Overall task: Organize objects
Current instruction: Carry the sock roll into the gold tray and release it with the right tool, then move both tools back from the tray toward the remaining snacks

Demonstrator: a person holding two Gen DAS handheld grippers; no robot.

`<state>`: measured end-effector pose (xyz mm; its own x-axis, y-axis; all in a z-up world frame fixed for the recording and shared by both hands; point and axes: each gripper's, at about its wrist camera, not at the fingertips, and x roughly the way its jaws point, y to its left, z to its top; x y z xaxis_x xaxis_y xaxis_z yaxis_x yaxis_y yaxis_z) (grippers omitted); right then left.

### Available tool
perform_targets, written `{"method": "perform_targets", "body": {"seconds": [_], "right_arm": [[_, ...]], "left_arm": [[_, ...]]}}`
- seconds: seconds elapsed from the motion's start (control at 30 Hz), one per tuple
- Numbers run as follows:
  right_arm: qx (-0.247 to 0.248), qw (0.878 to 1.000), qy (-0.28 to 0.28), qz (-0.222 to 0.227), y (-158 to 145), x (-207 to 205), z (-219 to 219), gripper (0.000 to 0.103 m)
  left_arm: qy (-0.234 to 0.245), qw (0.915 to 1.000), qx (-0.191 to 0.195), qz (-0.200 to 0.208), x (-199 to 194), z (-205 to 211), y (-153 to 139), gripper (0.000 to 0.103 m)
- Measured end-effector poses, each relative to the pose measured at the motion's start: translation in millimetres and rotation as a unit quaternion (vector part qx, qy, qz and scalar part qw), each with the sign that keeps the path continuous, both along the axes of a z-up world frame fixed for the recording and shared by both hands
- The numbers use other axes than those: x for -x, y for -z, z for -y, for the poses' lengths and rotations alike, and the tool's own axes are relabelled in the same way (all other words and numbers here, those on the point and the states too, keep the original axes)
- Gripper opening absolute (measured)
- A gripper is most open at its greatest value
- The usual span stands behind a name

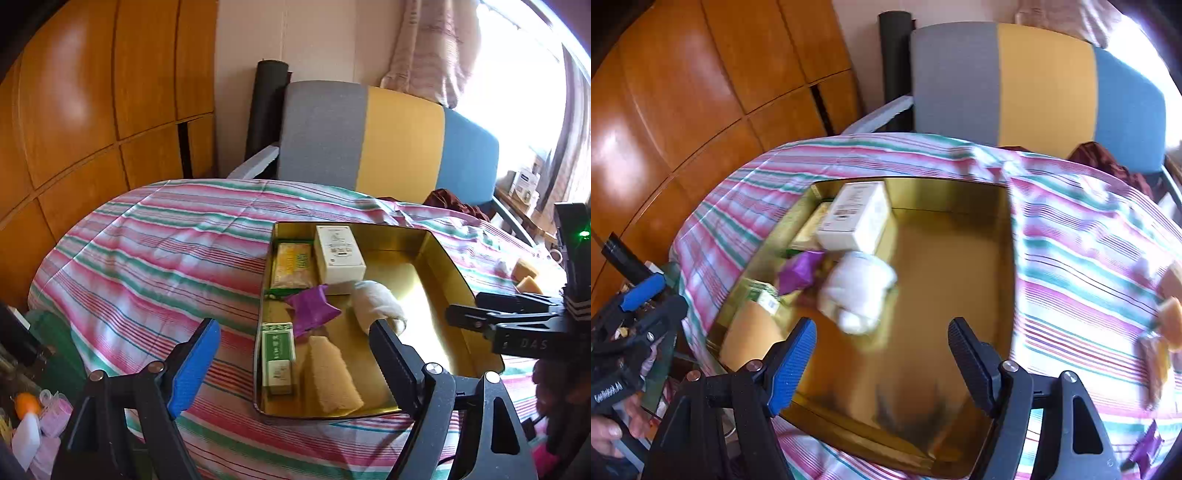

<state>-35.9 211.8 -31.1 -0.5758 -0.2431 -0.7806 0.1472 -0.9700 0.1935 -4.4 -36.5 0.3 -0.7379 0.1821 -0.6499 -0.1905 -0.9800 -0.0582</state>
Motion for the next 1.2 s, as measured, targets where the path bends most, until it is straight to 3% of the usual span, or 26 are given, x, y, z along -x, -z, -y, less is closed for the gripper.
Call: {"method": "perform_targets", "body": {"seconds": [0.43, 0.77, 0.9, 1.1, 1.2], "right_arm": [[-0.02, 0.991, 0.133, -0.011, -11, -44, -132, 0.075], [-0.03, 0.964, 0.263, -0.019, -19, -79, -247, 0.075], [-0.024, 0.936, 0.349, -0.026, -14, -96, -295, 0.075], [0.054, 0.866, 0.497, -0.006, 7, -135, -354, 0.075], [0.096, 0.845, 0.526, -0.001, 14, -150, -369, 0.075]], "left_arm": [[0.055, 0.998, 0.03, -0.005, -6, -47, -5, 0.083], [0.105, 0.9933, 0.047, -0.004, -4, -90, -6, 0.083], [0.13, 0.99, 0.055, -0.006, -3, -112, -8, 0.083], [0.174, 0.9837, 0.044, 0.009, 4, -156, -11, 0.083], [0.196, 0.9796, 0.045, 0.013, 5, -182, -10, 0.083]]}}
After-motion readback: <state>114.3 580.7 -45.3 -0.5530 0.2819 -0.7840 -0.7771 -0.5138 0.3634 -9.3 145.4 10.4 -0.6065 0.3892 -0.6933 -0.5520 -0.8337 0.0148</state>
